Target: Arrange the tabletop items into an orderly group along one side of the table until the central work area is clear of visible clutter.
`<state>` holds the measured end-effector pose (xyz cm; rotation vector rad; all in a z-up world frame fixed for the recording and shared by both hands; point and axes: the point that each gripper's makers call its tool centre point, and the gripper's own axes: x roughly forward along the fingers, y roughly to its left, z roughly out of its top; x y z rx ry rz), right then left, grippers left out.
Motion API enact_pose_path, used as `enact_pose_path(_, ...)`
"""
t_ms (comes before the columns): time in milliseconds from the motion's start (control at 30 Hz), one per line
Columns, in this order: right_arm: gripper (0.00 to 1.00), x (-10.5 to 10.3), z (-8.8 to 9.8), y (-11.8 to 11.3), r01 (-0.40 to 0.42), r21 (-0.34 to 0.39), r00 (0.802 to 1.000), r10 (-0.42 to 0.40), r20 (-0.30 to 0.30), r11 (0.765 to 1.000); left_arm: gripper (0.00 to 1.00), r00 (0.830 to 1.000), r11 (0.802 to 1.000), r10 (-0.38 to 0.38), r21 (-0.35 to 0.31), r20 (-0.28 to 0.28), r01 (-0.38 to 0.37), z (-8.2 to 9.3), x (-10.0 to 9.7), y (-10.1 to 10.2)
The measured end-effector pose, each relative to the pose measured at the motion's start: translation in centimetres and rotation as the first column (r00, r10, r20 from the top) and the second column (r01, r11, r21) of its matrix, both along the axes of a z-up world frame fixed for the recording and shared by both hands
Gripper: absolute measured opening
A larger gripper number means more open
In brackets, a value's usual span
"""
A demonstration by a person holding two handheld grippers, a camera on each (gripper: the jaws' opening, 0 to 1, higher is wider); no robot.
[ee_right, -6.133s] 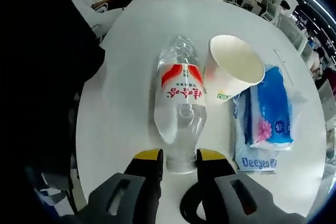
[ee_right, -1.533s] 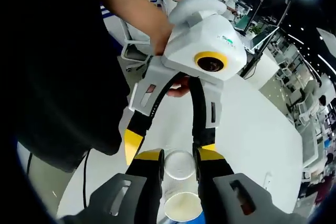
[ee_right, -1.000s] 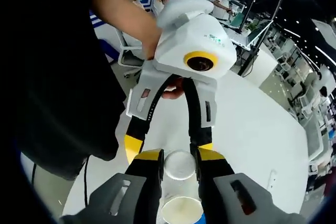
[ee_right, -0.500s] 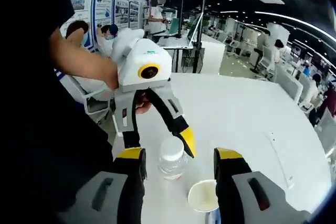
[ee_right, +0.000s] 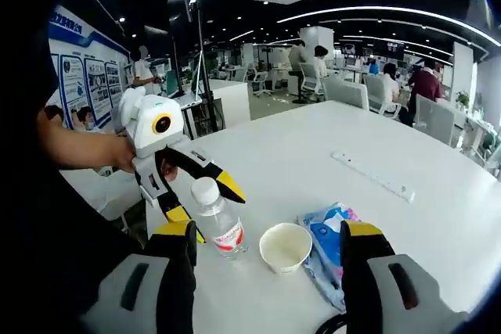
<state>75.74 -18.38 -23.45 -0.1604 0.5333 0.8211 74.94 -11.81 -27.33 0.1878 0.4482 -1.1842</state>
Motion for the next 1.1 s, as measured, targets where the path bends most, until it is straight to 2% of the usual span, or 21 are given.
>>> enact_pose_path(267, 0.86, -0.6, -1.1, -3.8, 0.157, 0.004, 0.987, -0.157, -0.034, 0.988, 0.41, 1.0, 1.0, 0.024, 0.015, 0.014, -0.024, -0.1, 0.4, -0.2)
enact_pose_path(367, 0.86, -1.1, -1.7, -5.5, 0.206, 0.0, 0.977, -0.206, -0.047, 0.978, 0.37, 0.999, 1.0, 0.03, 0.002, 0.017, -0.03, 0.3, 0.5, -0.3)
enact_pose_path(667, 0.85, -2.8, -3.2, -10.8, 0.354, -0.01, 0.932, -0.354, -0.082, 0.935, 0.27, 0.999, 1.0, 0.003, -0.017, 0.046, -0.003, 1.6, 0.5, 0.3)
enact_pose_path(900, 0.84, -3.4, -3.6, -12.4, 0.398, -0.019, 0.913, -0.398, -0.094, 0.917, 0.26, 0.996, 0.999, -0.049, 0.007, 0.079, 0.049, 1.7, 0.2, 0.5)
enact_pose_path(1100, 0.82, -3.7, -4.0, -12.3, 0.401, -0.03, 0.91, -0.401, -0.101, 0.916, 0.24, 0.989, 0.995, -0.097, -0.005, 0.113, 0.099, 2.4, 0.4, 1.1)
